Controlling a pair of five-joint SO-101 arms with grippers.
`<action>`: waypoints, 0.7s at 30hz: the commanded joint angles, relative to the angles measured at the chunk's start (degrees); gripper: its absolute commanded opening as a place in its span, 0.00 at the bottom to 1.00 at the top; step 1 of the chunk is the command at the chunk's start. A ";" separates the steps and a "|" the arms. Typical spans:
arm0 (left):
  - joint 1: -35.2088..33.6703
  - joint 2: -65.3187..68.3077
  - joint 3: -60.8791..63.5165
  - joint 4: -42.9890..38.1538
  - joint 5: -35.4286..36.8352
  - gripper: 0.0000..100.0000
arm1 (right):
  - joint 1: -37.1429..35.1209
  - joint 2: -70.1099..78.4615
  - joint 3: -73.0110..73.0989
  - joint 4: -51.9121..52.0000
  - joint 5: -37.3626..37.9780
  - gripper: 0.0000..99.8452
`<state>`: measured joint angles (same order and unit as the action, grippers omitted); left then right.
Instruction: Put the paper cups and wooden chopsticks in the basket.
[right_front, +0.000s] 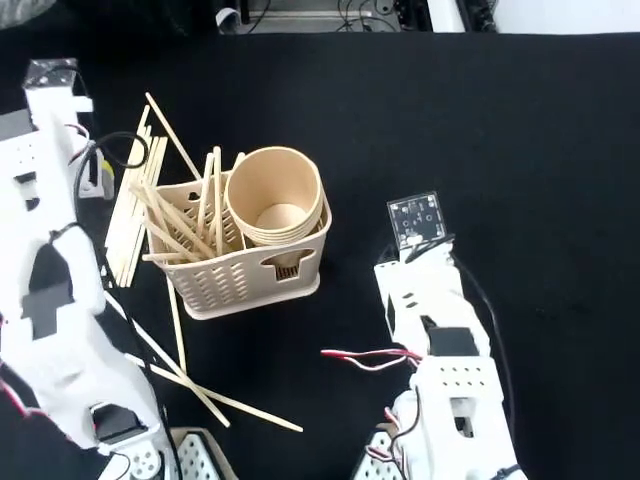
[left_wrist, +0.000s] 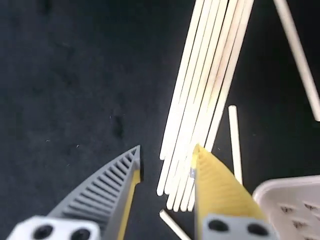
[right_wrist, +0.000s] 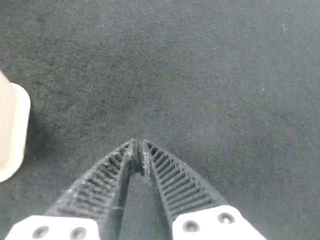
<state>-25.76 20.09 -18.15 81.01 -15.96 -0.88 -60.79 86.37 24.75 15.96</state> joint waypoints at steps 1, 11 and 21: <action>2.33 3.43 -4.62 0.26 -0.26 0.17 | 0.44 0.22 -0.75 0.18 0.44 0.01; 7.69 8.18 -4.79 -0.18 1.85 0.17 | 0.44 0.22 -0.75 0.18 0.44 0.01; 7.43 12.84 -4.09 -6.07 12.48 0.17 | 0.44 0.22 -0.75 0.26 0.44 0.01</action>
<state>-18.46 32.84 -19.47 76.53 -6.02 -0.88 -60.79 86.37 24.75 15.96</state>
